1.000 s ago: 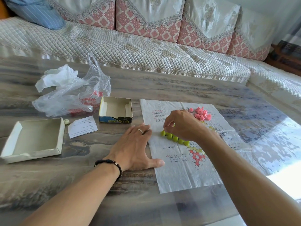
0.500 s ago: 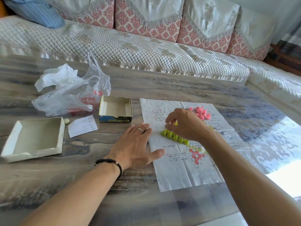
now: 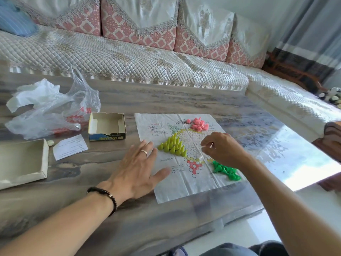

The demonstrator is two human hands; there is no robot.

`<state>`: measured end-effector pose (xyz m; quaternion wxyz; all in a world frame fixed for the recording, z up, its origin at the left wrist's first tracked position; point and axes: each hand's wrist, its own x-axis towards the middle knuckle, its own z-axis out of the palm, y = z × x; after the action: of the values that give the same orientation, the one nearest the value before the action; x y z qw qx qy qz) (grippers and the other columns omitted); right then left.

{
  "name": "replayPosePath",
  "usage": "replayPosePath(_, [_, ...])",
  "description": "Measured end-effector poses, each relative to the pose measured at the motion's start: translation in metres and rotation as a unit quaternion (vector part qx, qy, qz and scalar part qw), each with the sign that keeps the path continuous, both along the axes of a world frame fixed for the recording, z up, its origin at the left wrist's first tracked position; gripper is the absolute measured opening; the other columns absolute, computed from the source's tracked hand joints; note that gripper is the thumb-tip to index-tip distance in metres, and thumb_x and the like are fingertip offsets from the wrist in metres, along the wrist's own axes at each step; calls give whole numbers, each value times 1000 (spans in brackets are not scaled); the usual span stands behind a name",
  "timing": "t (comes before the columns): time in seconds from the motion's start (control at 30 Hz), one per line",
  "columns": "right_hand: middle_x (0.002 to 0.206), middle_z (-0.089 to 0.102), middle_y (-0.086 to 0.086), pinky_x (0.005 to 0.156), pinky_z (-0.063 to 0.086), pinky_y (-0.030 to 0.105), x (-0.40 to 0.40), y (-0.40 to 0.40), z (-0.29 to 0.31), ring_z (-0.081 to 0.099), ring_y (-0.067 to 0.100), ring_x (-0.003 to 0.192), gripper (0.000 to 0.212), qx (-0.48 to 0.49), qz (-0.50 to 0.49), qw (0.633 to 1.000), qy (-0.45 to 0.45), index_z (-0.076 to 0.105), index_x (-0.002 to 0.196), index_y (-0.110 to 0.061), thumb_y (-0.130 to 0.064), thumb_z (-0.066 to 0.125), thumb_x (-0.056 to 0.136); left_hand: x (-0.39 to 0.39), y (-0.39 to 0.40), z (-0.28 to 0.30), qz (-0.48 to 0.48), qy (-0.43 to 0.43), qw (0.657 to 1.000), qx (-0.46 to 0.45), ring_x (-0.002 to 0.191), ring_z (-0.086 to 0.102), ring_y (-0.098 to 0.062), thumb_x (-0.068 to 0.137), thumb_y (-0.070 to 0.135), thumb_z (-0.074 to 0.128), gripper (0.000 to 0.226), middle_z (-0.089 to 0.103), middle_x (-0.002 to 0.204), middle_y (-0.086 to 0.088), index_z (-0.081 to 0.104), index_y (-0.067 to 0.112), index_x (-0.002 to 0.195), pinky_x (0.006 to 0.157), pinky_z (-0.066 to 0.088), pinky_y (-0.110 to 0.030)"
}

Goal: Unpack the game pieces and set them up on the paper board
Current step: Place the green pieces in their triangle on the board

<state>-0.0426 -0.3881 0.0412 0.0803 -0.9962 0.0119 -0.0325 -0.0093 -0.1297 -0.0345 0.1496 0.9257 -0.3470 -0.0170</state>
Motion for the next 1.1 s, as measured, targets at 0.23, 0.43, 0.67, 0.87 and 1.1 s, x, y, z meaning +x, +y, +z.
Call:
replayPosePath(0.23, [92,71,-4,72,43,16,-50,-41,-7,58,6,76,23,9,-70,997,-13,75,96,-18,-8,59,83,-40,-38,-4,-86,-21,996,1,147,-6,-12,85,70,9,85,5,161,1,12,18,152,118,-6,-32])
replayPosePath(0.43, [106,59,-6,86,42,32,-54,-41,-36,51,16,104,26,-65,-25,997,-17,69,108,-30,-22,66,84,-45,-40,-19,-73,-39,996,-24,146,7,-12,83,74,11,86,19,158,2,24,22,150,117,-2,-27])
replayPosePath(0.67, [98,54,-7,77,31,30,-42,-39,-53,46,17,97,12,-111,9,993,-39,71,90,-27,-21,62,86,-43,-41,-21,-61,-34,996,-48,143,16,-9,83,73,17,81,30,153,7,32,24,146,118,9,-30])
replayPosePath(0.87, [83,60,-12,79,46,33,-35,-48,-36,54,9,83,7,71,-39,993,-86,71,85,-21,-17,66,83,-44,-41,-21,-62,-36,995,-67,142,20,-10,84,73,20,78,32,150,7,35,24,143,117,7,-26])
replayPosePath(1.1, [81,64,-12,74,56,37,-12,-51,-28,61,10,77,11,153,-110,979,-79,66,90,-21,-16,59,83,-44,-40,-22,-54,-31,995,-79,142,21,-9,85,74,22,78,33,151,8,36,24,144,115,6,-26])
